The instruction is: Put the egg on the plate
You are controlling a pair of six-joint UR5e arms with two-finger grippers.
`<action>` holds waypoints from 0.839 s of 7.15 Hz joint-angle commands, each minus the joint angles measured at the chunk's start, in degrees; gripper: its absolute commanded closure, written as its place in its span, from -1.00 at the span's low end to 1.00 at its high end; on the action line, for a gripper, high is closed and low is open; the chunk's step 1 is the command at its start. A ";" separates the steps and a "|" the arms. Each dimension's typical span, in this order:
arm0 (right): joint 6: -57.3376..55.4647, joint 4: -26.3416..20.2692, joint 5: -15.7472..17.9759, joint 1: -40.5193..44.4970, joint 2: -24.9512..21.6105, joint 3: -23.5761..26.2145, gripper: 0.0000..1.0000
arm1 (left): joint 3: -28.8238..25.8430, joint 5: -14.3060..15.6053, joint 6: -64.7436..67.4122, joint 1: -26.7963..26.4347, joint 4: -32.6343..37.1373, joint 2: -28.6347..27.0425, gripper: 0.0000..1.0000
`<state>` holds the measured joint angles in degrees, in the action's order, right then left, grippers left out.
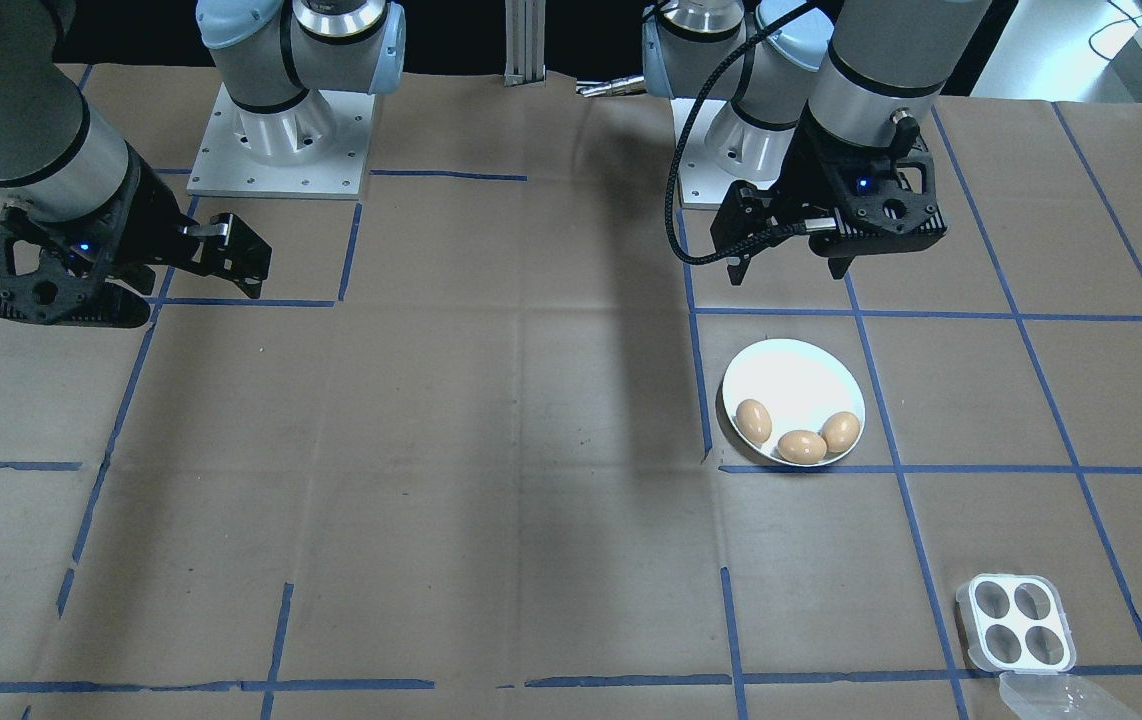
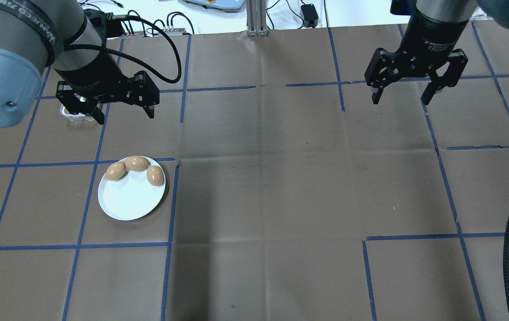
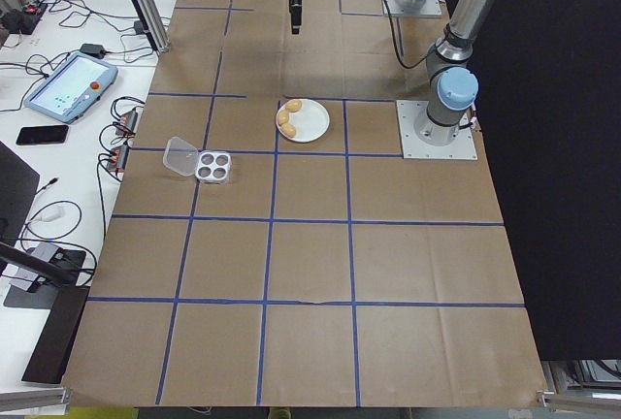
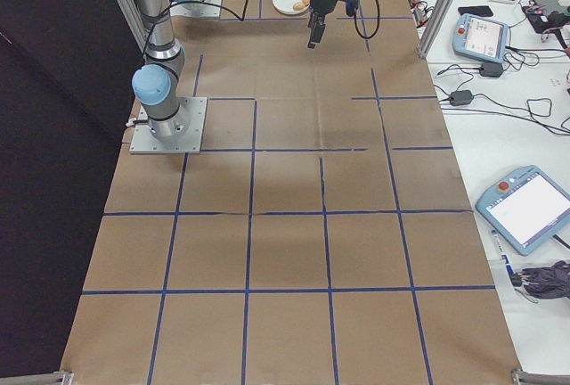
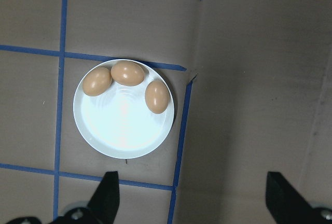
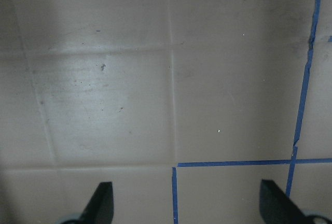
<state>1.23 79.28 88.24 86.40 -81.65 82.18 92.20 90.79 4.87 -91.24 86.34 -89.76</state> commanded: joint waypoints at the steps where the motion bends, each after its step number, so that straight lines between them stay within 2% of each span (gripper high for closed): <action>1: 0.00 0.00 0.00 0.00 0.00 0.00 -1.00 | -0.53 -1.91 -6.16 0.79 1.98 0.55 -0.99; 6: 0.00 0.00 0.00 0.00 0.00 0.00 -1.00 | -0.71 -1.67 -6.98 0.80 3.05 1.08 -0.99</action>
<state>1.23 79.28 88.24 86.39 -81.65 82.19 91.49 89.04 -2.08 -90.37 89.31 -88.74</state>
